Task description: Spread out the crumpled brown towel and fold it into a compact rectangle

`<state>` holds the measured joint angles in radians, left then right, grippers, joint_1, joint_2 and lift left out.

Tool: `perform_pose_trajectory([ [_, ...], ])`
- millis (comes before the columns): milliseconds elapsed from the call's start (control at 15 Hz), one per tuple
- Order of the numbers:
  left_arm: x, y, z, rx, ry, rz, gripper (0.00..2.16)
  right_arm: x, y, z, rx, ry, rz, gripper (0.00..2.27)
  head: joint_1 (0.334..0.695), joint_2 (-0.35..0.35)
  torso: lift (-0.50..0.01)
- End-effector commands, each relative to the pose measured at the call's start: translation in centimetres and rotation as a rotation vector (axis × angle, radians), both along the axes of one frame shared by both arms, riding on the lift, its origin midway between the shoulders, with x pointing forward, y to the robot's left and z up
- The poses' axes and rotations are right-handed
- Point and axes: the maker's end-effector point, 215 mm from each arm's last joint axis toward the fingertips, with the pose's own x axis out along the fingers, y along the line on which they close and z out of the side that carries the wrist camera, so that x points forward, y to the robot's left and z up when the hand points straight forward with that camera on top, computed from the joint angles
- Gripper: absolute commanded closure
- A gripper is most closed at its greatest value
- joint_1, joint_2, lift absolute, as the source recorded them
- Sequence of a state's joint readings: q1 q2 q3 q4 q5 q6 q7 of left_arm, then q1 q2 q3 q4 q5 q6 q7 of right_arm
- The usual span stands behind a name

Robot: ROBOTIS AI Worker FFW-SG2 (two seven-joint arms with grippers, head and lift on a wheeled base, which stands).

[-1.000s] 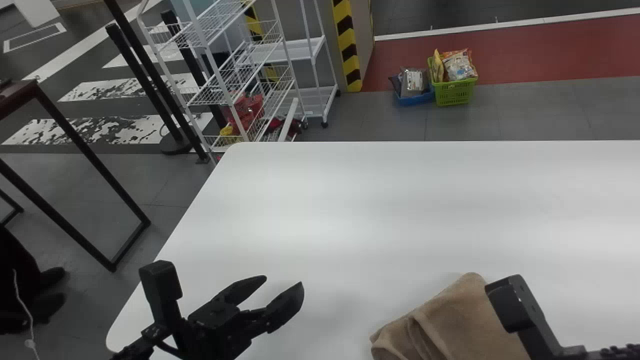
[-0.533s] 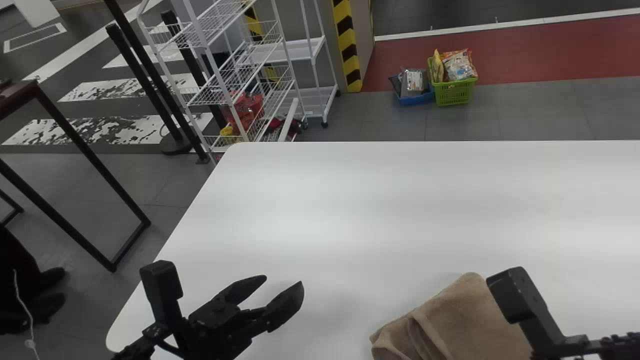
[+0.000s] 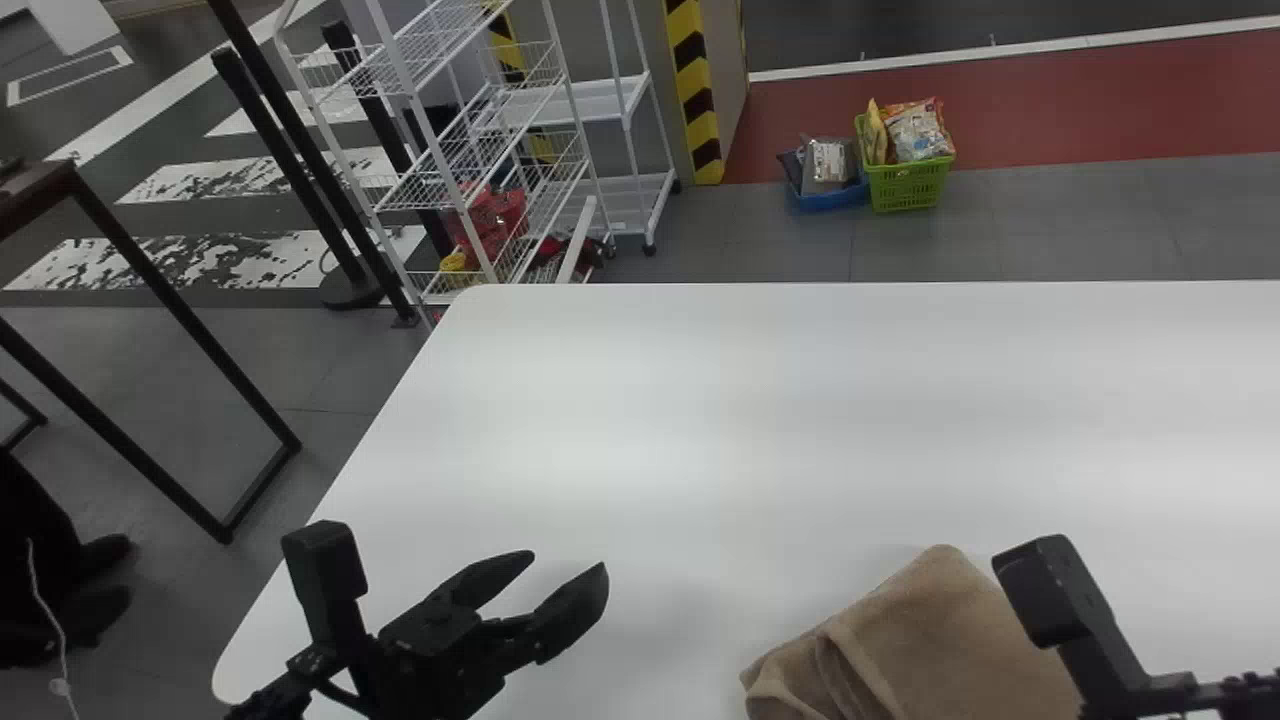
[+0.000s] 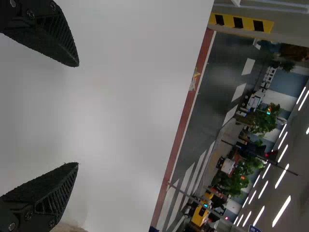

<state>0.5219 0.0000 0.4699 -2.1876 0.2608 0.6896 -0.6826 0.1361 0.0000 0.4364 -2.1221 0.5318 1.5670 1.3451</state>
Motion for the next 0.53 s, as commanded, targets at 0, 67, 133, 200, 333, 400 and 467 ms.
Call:
perform_pose_trajectory([
  [0,0.0,-0.1,0.1,-0.002,-0.002,0.001,0.08,-0.7,0.7,-0.2,0.000,0.013,0.022,1.72,0.695,0.350,-0.127],
  [67,-0.1,0.0,0.0,-0.002,0.000,0.001,0.08,-1.0,1.1,-0.3,-0.003,0.015,0.035,1.72,0.695,0.350,-0.127],
  [133,-0.1,0.0,0.0,-0.002,0.000,0.001,0.08,-1.0,1.2,-0.5,-0.011,0.011,0.042,1.72,0.695,0.350,-0.127],
  [200,-0.1,-0.1,0.0,-0.004,0.000,-0.001,0.08,-0.9,1.1,-0.5,-0.021,0.005,0.040,1.72,0.695,0.350,-0.127],
  [333,-0.2,0.1,0.0,-0.003,0.000,0.002,0.08,-0.6,0.7,-0.6,-0.025,0.004,0.030,1.72,0.695,0.350,-0.127],
  [400,-0.1,0.1,0.0,-0.003,0.000,0.000,0.08,-0.3,0.3,-0.7,-0.030,0.003,0.017,1.72,0.695,0.350,-0.127],
  [467,-0.2,0.0,0.0,-0.005,0.001,0.001,0.08,-0.3,0.1,-0.9,-0.038,0.006,0.015,1.72,0.695,0.350,-0.127],
])
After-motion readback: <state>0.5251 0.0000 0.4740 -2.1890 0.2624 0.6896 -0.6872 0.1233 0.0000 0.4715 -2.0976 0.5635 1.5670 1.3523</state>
